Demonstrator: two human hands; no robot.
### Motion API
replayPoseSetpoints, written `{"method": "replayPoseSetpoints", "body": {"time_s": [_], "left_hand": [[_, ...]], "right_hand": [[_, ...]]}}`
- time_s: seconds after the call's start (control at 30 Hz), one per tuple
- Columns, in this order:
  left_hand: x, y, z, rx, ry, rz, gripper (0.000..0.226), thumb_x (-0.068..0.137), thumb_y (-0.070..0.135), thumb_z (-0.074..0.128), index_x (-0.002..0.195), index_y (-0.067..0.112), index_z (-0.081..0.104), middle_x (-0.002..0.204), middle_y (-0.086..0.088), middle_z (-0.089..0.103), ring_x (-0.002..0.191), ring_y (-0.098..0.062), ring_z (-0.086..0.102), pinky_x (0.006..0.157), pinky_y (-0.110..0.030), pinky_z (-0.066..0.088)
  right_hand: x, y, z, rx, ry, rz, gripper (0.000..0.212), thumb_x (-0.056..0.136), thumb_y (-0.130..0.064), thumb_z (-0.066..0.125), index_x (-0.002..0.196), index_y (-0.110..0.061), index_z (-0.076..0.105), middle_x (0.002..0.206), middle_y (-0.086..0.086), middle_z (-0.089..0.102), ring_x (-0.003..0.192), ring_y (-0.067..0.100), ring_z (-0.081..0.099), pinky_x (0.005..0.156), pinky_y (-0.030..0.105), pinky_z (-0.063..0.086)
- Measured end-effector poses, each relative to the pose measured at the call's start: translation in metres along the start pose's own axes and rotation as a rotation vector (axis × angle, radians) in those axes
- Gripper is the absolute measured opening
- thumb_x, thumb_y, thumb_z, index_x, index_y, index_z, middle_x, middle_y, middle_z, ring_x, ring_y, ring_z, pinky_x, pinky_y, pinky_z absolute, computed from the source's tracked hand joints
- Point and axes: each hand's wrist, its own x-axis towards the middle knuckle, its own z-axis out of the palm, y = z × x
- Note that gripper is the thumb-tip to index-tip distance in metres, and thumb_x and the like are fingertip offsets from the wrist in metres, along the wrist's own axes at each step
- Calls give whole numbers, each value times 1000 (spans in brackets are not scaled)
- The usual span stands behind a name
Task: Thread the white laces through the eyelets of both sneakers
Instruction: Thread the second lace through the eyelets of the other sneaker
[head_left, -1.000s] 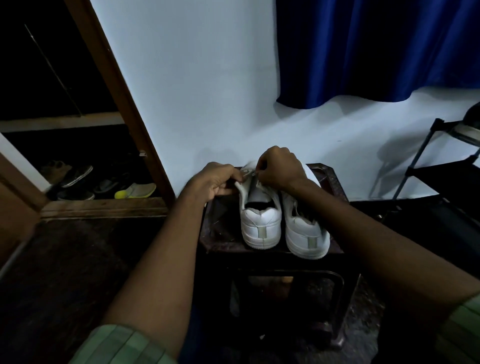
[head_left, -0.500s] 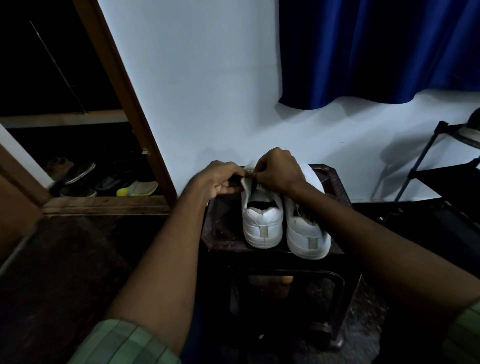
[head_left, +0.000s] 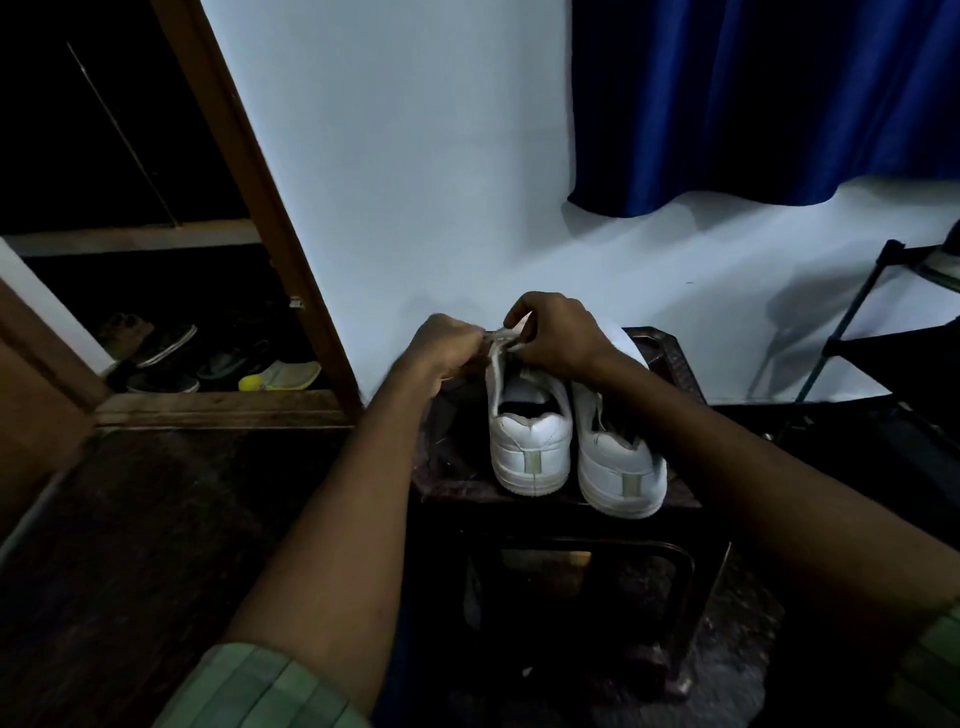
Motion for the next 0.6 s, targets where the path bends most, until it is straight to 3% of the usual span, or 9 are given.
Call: {"method": "replayPoseSetpoints", "body": {"time_s": [0.07, 0.13, 0.2, 0.23, 0.3, 0.33, 0.47, 0.5, 0.6], "left_hand": [[-2, 4, -3, -232, 35, -13, 19, 94, 1, 55, 82, 1, 69, 83, -13, 72, 75, -25, 69, 71, -31, 56], [-4, 9, -6, -654, -16, -36, 30, 102, -3, 41, 83, 11, 57, 89, -9, 72, 85, -24, 73, 80, -32, 58], [0, 8, -8, -880, -25, -41, 37, 101, -8, 32, 82, 15, 53, 76, -2, 66, 78, -20, 72, 79, -31, 57], [0, 8, -8, -855, -10, -25, 39, 98, -10, 29, 80, 17, 52, 68, 0, 61, 69, -17, 67, 73, -29, 54], [3, 6, -7, -580, 47, 39, 39, 93, -10, 28, 80, 19, 51, 60, 3, 53, 56, -15, 53, 60, -27, 44], [4, 4, -4, -353, 56, 106, 37, 93, -8, 32, 82, 19, 54, 63, 2, 55, 57, -16, 51, 58, -28, 41], [13, 2, 4, 703, 4, 358, 22, 98, 17, 54, 96, 6, 73, 107, -13, 71, 104, -31, 65, 85, -36, 51], [12, 2, 7, 776, 9, 359, 29, 99, 24, 54, 87, 4, 70, 106, -18, 71, 106, -36, 64, 84, -37, 49], [11, 0, 12, 710, 133, 286, 56, 97, 49, 55, 60, 7, 55, 73, -11, 61, 85, -37, 60, 70, -33, 38]], "right_hand": [[0, -1, -3, 8, 25, 0, 27, 74, -14, 78, 97, -26, 69, 76, -10, 66, 83, 16, 66, 68, 27, 45], [-2, -1, -7, 23, 52, 6, 29, 73, -13, 76, 100, -22, 71, 77, -7, 66, 81, 17, 65, 63, 25, 41], [-3, 1, -10, 16, 113, 35, 26, 73, -16, 76, 98, -22, 73, 80, -4, 68, 80, 18, 65, 60, 24, 40], [-3, 2, -12, 5, 170, 59, 22, 74, -19, 76, 95, -24, 74, 82, -3, 70, 80, 19, 65, 61, 25, 40], [-2, 6, -15, -13, 317, 115, 7, 81, -31, 72, 86, -27, 73, 82, -2, 73, 79, 22, 68, 66, 28, 44], [-2, 7, -17, 2, 382, 132, 14, 85, -40, 70, 82, -26, 71, 79, -3, 73, 77, 22, 68, 67, 29, 45], [2, 10, -21, 297, 402, 123, 41, 89, -59, 66, 79, -20, 70, 66, -3, 71, 68, 14, 71, 72, 40, 59], [2, 10, -20, 359, 399, 105, 38, 88, -58, 69, 87, -20, 73, 73, -5, 72, 73, 9, 71, 76, 40, 61], [0, 7, -22, 367, 390, -4, 35, 89, -46, 76, 112, -20, 72, 101, -13, 72, 89, 0, 66, 79, 16, 52]]}}
